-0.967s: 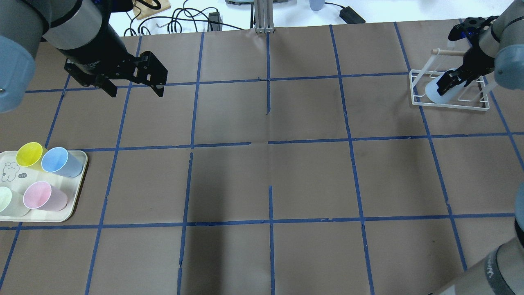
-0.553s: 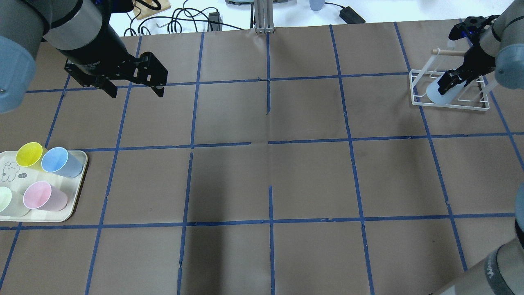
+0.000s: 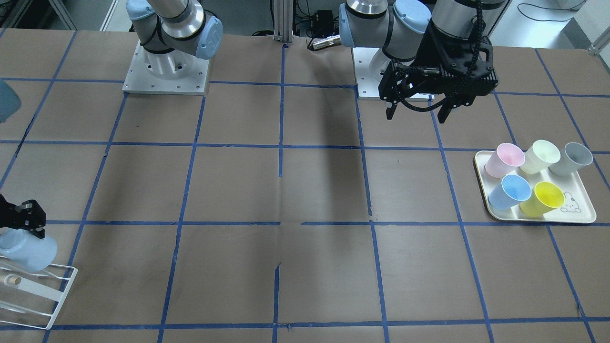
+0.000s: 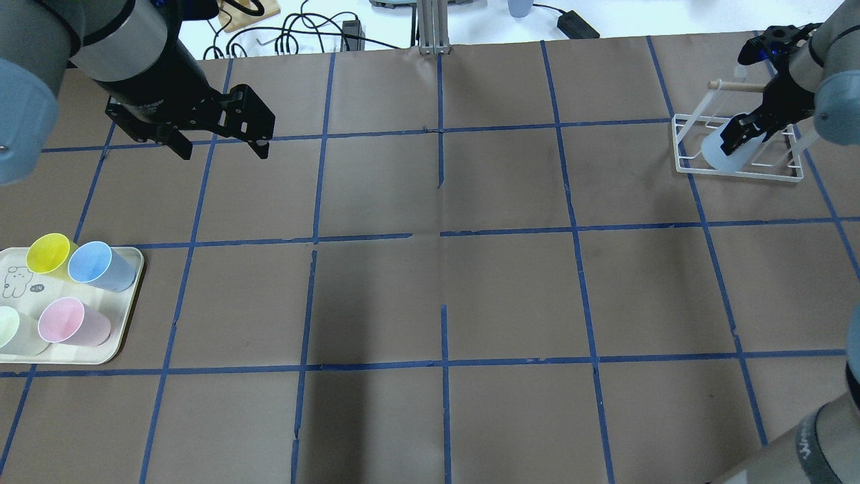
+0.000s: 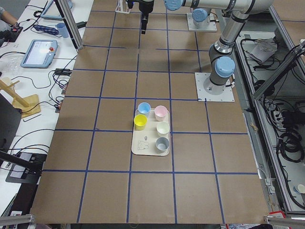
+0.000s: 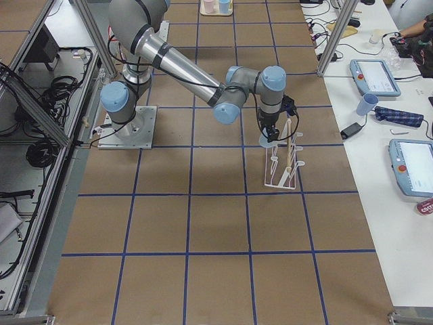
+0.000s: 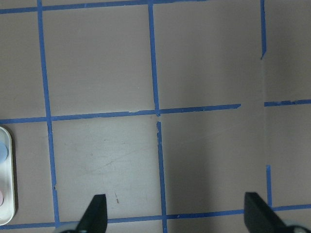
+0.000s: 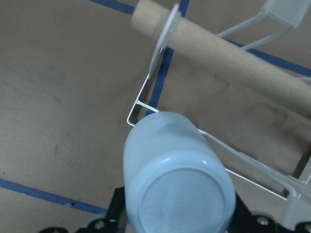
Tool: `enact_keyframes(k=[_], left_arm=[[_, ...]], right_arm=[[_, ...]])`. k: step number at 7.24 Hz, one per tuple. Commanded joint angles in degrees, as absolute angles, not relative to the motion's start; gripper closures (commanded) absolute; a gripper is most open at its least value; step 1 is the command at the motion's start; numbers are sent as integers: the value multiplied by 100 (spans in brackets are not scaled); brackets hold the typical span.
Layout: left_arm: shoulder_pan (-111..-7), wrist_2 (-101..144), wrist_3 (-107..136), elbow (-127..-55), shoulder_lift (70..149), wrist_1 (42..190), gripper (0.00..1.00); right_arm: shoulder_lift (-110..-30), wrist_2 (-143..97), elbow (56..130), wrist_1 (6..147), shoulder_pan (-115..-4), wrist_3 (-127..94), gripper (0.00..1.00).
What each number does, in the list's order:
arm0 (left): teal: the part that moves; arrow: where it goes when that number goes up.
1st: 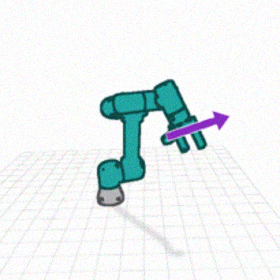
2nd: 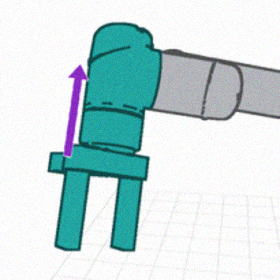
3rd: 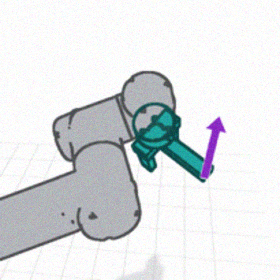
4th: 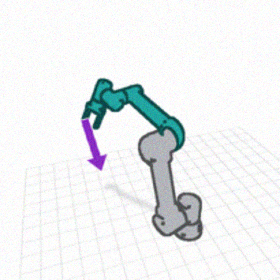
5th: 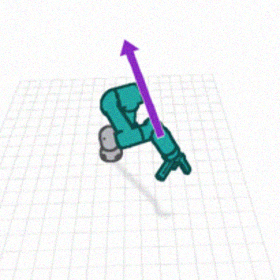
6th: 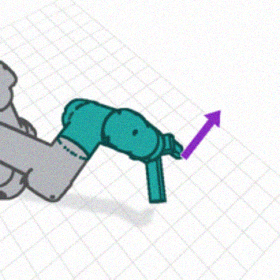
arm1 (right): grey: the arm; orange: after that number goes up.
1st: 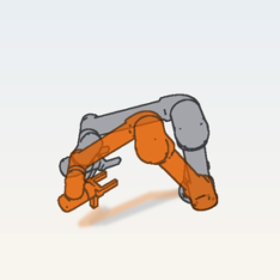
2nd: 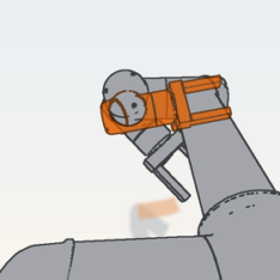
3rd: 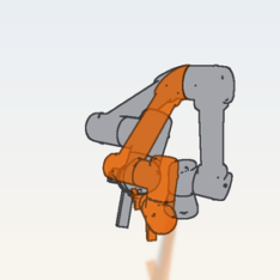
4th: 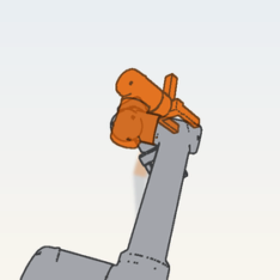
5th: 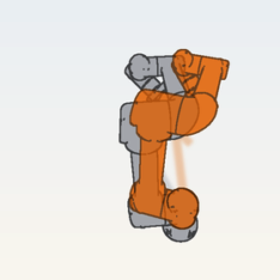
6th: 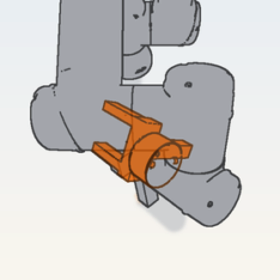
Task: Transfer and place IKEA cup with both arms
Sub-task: 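Close the right gripper on the light blue cup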
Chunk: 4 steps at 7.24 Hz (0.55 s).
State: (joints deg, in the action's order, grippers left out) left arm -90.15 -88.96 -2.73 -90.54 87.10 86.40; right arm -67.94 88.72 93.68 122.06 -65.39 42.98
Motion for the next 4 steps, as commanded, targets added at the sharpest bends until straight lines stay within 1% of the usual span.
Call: enact_keyframes(k=[1, 2, 4], left_arm=[[-9009, -8895, -272, -9053, 8710, 8640, 0], [-9009, -8895, -272, -9035, 8719, 8640, 0], [-8991, -8877, -281, -9018, 8728, 8640, 0]], right_arm=[[-6829, 8903, 9334, 12147, -6539, 4298, 87], [-6847, 8912, 9290, 12138, -6539, 4272, 87], [-7161, 8912, 9281, 11806, -6539, 4271, 88]])
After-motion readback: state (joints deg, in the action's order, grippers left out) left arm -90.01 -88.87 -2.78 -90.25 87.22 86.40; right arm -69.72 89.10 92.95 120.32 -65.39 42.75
